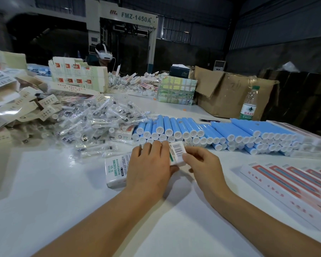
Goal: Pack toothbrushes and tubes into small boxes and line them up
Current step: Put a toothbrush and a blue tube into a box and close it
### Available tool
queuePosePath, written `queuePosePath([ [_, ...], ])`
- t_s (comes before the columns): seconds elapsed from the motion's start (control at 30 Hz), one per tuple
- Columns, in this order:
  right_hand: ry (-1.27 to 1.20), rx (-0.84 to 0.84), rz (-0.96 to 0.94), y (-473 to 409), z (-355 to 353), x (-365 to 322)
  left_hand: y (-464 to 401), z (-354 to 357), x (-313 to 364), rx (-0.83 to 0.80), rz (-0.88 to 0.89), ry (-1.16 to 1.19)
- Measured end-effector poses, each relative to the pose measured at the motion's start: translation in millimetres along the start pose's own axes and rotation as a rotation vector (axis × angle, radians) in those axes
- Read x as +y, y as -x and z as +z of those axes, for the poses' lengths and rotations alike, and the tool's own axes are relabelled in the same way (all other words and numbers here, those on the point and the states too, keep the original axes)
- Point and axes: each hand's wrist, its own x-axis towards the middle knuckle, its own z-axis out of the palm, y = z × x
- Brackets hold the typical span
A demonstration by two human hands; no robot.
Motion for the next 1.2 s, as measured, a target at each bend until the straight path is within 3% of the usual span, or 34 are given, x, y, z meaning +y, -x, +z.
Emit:
queuePosePath([
  [0.27,0.153,0.072,-0.080,6,4,9,6,4,2,0.020,0.065,-0.107],
  [0.33,0.112,0.062,-0.071,6,3,8,6,1,1,-0.059,0.043,-0.072],
  [0.63,0.009,0.074,-0.011,-1,4,4,4,0,3,-0.047,0.080,-0.055],
  [0.77,-0.196,0.074,0.008,-5,2,0,-9,-2,-4,-0.039,-0.001,0.031],
  [0.83,-0.261,0.082,-0.015,-6,0,0,-20,-14,-16,0.047,-0.124,0.257],
  [0.93,-0.165,0.059,-0.031,-6,-1,3,-33,-33,-31,0.138,-0.507,1.122],
  [1.03,0.008,-0.063,-0.068,-2,3,6,-35,-31,-41,0.040,-1.008,1.805],
  [1.1,0.069,-0.181,-0.090,3,9,5,-32,-24,-39,-0.012,-1.157,1.982],
  [1.2,0.199,-0.290,-0.151,8,18,4,-26,-14,-26,-0.098,-1.241,2.045],
])
